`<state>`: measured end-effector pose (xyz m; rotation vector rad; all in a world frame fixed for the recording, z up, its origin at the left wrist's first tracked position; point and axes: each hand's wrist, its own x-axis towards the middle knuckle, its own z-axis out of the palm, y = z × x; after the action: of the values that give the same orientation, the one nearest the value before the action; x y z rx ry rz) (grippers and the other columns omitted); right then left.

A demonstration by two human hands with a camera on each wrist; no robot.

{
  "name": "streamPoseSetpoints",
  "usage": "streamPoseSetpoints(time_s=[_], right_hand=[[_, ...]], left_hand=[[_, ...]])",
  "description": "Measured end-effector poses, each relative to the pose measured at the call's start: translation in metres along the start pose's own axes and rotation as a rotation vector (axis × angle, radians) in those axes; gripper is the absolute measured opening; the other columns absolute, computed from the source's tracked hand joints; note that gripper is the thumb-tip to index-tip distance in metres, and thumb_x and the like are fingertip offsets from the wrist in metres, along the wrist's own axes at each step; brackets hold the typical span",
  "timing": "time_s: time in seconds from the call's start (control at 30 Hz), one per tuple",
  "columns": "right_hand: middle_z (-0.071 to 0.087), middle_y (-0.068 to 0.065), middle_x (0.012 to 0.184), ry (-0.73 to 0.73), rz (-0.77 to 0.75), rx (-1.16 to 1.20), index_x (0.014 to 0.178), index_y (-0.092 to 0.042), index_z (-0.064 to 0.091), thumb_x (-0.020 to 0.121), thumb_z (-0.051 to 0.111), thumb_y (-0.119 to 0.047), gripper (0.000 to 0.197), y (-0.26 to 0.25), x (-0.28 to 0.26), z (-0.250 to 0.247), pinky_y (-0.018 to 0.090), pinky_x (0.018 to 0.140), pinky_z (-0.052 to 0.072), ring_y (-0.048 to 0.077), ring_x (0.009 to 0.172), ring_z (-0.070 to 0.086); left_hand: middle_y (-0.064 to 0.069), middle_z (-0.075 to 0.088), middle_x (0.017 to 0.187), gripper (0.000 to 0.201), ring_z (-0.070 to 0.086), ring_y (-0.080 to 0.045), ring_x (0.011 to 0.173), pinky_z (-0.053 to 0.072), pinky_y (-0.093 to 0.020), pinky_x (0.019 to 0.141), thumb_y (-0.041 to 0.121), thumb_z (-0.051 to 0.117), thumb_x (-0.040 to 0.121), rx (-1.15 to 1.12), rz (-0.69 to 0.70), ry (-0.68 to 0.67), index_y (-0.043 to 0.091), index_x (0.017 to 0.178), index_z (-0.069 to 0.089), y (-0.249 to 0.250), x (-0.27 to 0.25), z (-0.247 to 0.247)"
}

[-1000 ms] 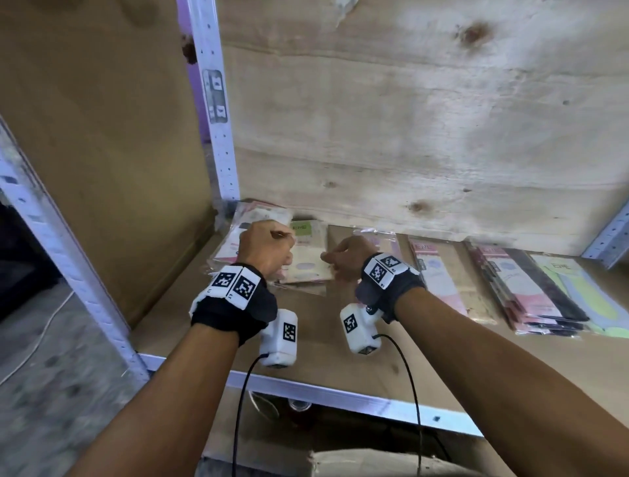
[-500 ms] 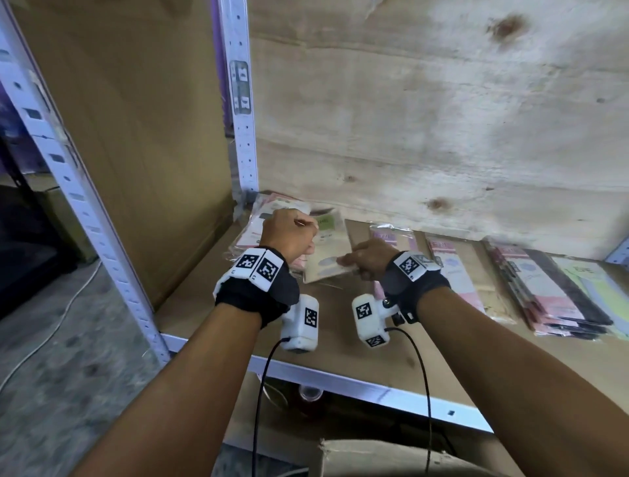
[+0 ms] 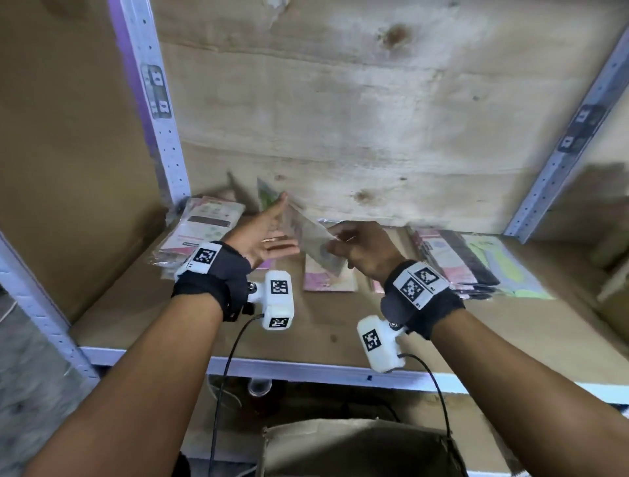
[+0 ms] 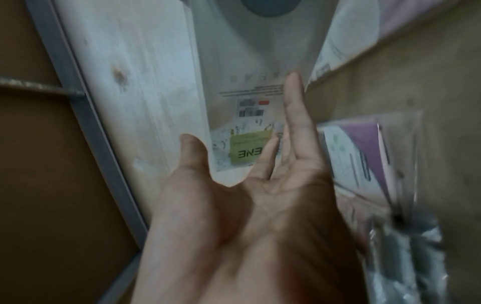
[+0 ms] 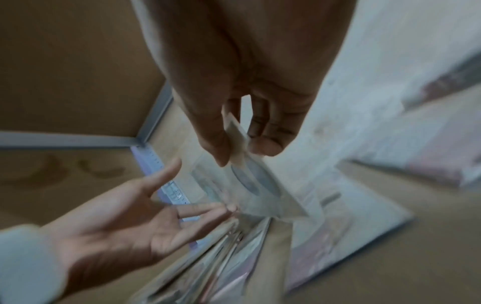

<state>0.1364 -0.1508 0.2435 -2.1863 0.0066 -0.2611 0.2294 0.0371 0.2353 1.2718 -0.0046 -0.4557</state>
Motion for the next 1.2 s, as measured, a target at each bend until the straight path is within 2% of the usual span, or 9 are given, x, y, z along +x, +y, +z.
streamPoseSetpoints(time_s=[0.13,0.3,0.43,0.5,0.63,0.73,0.83,1.0,1.2], right_hand=[[0.064,0.004,0.095,0.026,-0.172,-0.233,0.107,-0.021,0.075,0.083,0.075,-0.02,0.024,0.002,-0.018,-0.02,0.016,0.073,0.043,0.013,0.082,0.062],[0.056,0.005,0.106,0.018,-0.235,-0.332,0.114,-0.025,0.07,0.079,0.078,-0.024,0.036,0.013,-0.037,-0.03,0.023,0.086,0.042,0.014,0.097,0.053],[0.048,0.0,0.122,-0.12,-0.132,-0.279,0.122,-0.032,0.064,0.068,0.087,-0.037,0.058,0.035,-0.049,-0.04,0.02,0.097,0.039,0.013,0.113,0.045],[0.055,-0.004,0.122,-0.09,-0.079,-0.107,0.114,-0.031,0.068,0.07,0.086,-0.038,0.048,0.049,-0.049,-0.048,0.011,0.093,0.039,0.008,0.112,0.05],[0.071,-0.006,0.101,0.132,0.016,0.277,0.091,-0.02,0.07,0.085,0.074,-0.018,0.007,0.071,-0.039,-0.065,0.019,0.082,0.048,0.012,0.098,0.066],[0.07,-0.002,0.101,0.098,0.13,0.3,0.098,-0.032,0.061,0.083,0.077,-0.03,0.022,0.086,-0.032,-0.074,0.023,0.072,0.052,0.011,0.089,0.067],[0.071,0.007,0.111,-0.055,0.236,0.209,0.11,-0.022,0.066,0.085,0.075,-0.033,0.029,0.101,-0.028,-0.078,0.034,0.092,0.053,0.022,0.104,0.067],[0.07,0.009,0.111,-0.157,0.226,0.26,0.118,-0.001,0.064,0.09,0.07,-0.014,0.032,0.113,-0.033,-0.084,0.008,0.066,0.049,0.013,0.091,0.065],[0.072,-0.002,0.099,-0.158,0.202,0.328,0.108,-0.013,0.066,0.09,0.069,-0.012,0.018,0.118,-0.048,-0.103,0.023,0.093,0.048,0.012,0.095,0.065]], left_hand=[[-0.025,0.061,0.116,0.079,0.068,-0.039,0.105,0.06,-0.047,0.078,0.046,0.088,0.054,-0.173,0.0,-0.075,-0.001,0.109,0.056,-0.005,-0.006,0.016],[-0.019,0.074,0.096,0.018,0.076,-0.02,0.078,0.061,-0.029,0.061,0.012,0.064,0.093,-0.187,0.087,-0.001,0.001,0.107,0.06,-0.021,-0.003,0.027],[-0.011,0.073,0.097,0.012,0.075,-0.015,0.075,0.059,-0.025,0.059,0.004,0.056,0.096,-0.029,0.131,0.036,0.008,0.105,0.064,-0.033,0.005,0.032],[-0.008,0.075,0.093,0.014,0.075,-0.015,0.076,0.06,-0.027,0.059,0.004,0.057,0.096,0.017,0.131,0.042,0.009,0.105,0.065,-0.038,0.007,0.036],[-0.005,0.078,0.093,0.014,0.076,-0.016,0.079,0.06,-0.026,0.061,0.005,0.059,0.096,0.066,0.103,-0.036,0.009,0.106,0.067,-0.044,0.008,0.048],[-0.008,0.077,0.1,0.016,0.075,-0.018,0.083,0.061,-0.028,0.067,0.005,0.059,0.096,0.08,0.095,-0.124,0.009,0.109,0.068,-0.048,0.006,0.06],[-0.01,0.075,0.104,0.019,0.072,-0.02,0.089,0.062,-0.032,0.08,0.007,0.058,0.097,0.117,0.095,-0.161,0.007,0.113,0.067,-0.053,0.006,0.072],[-0.016,0.067,0.125,0.033,0.063,-0.027,0.108,0.049,-0.041,0.103,0.014,0.061,0.096,0.183,0.06,-0.091,0.004,0.127,0.061,-0.062,0.014,0.087],[-0.008,0.075,0.111,0.017,0.07,-0.018,0.093,0.053,-0.034,0.095,0.023,0.071,0.089,0.193,0.107,-0.029,0.014,0.103,0.07,-0.058,0.025,0.088]])
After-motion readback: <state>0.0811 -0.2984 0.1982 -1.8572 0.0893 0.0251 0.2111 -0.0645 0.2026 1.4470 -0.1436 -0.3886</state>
